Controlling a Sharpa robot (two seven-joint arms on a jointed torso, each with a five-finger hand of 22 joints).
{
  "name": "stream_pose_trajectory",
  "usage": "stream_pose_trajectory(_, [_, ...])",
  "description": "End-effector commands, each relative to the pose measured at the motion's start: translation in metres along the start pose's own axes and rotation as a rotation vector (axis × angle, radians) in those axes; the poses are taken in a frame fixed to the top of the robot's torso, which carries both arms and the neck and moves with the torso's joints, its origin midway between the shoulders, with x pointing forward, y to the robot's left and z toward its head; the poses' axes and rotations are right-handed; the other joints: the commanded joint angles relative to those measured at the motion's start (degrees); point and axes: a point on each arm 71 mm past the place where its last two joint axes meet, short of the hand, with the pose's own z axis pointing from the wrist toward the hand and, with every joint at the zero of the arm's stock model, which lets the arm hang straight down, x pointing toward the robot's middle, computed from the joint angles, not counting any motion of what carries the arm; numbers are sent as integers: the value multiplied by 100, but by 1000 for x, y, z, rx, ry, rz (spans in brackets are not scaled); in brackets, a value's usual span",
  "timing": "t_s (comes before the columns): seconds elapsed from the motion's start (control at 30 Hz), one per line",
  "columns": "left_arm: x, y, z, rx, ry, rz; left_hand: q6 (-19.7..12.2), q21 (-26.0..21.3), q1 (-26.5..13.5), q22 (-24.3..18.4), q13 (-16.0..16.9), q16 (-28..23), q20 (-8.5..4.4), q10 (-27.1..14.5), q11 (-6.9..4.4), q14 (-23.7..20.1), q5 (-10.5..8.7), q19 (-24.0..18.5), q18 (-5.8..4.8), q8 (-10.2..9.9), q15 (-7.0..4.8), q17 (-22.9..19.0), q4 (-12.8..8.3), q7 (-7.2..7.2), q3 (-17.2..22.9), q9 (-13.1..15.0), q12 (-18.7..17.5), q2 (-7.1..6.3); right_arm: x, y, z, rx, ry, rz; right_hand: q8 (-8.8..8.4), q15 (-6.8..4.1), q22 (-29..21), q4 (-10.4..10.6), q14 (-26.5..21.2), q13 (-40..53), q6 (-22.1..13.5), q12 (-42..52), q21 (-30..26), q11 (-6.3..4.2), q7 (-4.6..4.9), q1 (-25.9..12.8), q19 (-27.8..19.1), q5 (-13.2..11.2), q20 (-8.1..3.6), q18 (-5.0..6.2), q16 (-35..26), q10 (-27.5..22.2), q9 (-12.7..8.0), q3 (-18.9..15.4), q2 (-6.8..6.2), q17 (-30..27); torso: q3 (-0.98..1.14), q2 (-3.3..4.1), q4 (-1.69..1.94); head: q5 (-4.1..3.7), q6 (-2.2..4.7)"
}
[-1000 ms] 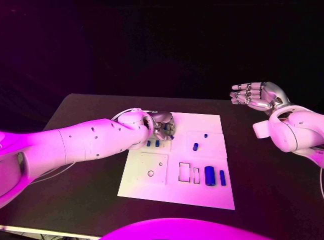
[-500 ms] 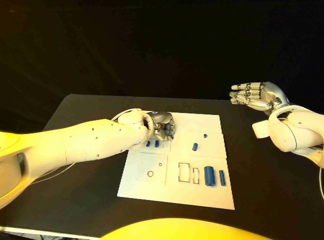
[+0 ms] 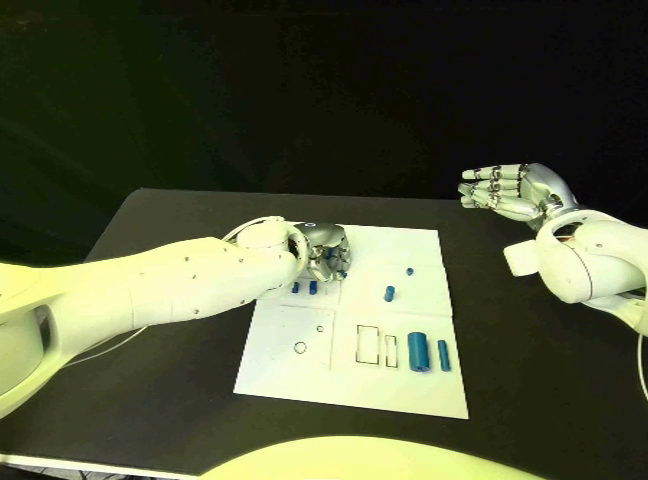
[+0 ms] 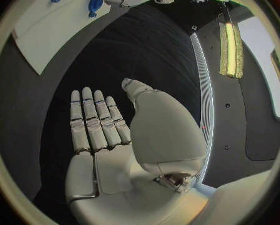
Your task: Assemble the parts on the task board
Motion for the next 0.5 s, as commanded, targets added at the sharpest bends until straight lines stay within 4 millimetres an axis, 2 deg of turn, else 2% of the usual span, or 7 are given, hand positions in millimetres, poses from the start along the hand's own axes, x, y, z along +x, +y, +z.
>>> stream_pose_trajectory(0.03, [8,-1,0,-10,54,30,31,84,64,113,303,39,-2,193,-6,102,1,102,-75,28,-5,161,-51,-3,2,-20,219,1,1,1,0,-13,16,2,-31,3,-15,-28,43,1,70,-10,21,-3,465,12,6,-14,-4,-15,-15,22,-7,1,52,-8,-1,1,2,-3,2])
stream_pose_trajectory(0.27, [9,-2,0,-10,61,40,73,181,123,239,687,62,-12,463,-19,173,25,191,-96,49,-17,304,-88,-10,62,-24,461,34,1,1,0,-13,16,2,-31,3,-16,-26,44,1,70,-10,21,-4,465,10,9,-14,-4,-15,-15,23,-7,2,54,-9,0,2,0,-3,-1])
stream_pose_trajectory(0.43, [9,-3,1,-9,62,55,115,297,199,390,833,74,-26,570,-26,230,39,302,-123,62,-27,416,-141,-7,198,-29,551,54,1,1,0,-13,15,2,-30,3,-17,-24,45,1,78,-10,22,-4,465,6,10,-14,-4,-15,-15,25,-7,2,58,-10,1,-1,1,-4,-1])
stream_pose_trajectory(0.47, [9,-3,1,-8,61,60,130,334,204,439,874,78,-29,609,-27,257,38,340,-133,68,-28,466,-148,-7,227,-29,571,54,1,1,0,-13,15,2,-30,3,-17,-24,45,1,78,-10,22,-4,465,6,10,-14,-4,-15,-15,25,-7,2,58,-10,1,-1,1,-4,-1])
stream_pose_trajectory(0.5, [9,-3,2,-8,60,66,183,478,208,637,1047,96,-41,789,-39,380,35,502,-174,90,-39,691,-169,-14,305,-23,650,44,1,1,0,-13,15,2,-30,3,-17,-24,45,1,78,-10,22,-4,465,6,10,-14,-4,-15,-15,25,-7,2,58,-10,1,-1,1,-3,-2])
